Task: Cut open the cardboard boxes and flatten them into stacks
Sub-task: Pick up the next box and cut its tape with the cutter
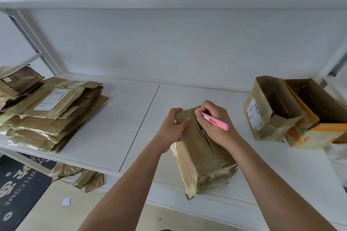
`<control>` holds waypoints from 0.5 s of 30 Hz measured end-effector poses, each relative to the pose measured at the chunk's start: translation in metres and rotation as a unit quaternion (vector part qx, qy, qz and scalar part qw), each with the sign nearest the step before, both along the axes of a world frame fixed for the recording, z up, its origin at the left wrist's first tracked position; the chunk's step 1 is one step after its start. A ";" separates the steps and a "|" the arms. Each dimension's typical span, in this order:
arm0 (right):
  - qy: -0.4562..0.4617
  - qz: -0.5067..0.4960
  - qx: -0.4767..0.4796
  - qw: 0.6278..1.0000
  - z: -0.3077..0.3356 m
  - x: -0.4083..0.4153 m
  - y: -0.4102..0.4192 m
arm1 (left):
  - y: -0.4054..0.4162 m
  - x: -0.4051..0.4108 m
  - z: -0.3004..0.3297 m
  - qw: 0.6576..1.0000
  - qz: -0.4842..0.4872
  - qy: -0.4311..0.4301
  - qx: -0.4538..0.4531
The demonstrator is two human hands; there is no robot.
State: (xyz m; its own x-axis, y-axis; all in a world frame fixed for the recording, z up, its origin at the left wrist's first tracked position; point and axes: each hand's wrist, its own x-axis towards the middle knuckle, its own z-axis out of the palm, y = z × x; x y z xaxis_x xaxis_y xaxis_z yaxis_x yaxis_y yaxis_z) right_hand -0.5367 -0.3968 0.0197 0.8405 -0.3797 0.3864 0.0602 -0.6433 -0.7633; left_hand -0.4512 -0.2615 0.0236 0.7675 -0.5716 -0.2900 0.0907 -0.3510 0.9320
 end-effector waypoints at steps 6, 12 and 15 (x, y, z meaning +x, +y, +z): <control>0.049 0.022 -0.014 0.998 0.004 -0.020 0.000 | -0.001 -0.002 0.001 1.000 0.002 -0.003 0.002; 0.116 0.041 0.010 0.992 0.011 -0.047 0.007 | -0.004 -0.004 0.001 1.000 0.018 -0.012 0.004; 0.160 0.048 0.049 0.985 0.014 -0.075 0.008 | -0.007 -0.002 0.002 1.000 0.024 -0.014 0.007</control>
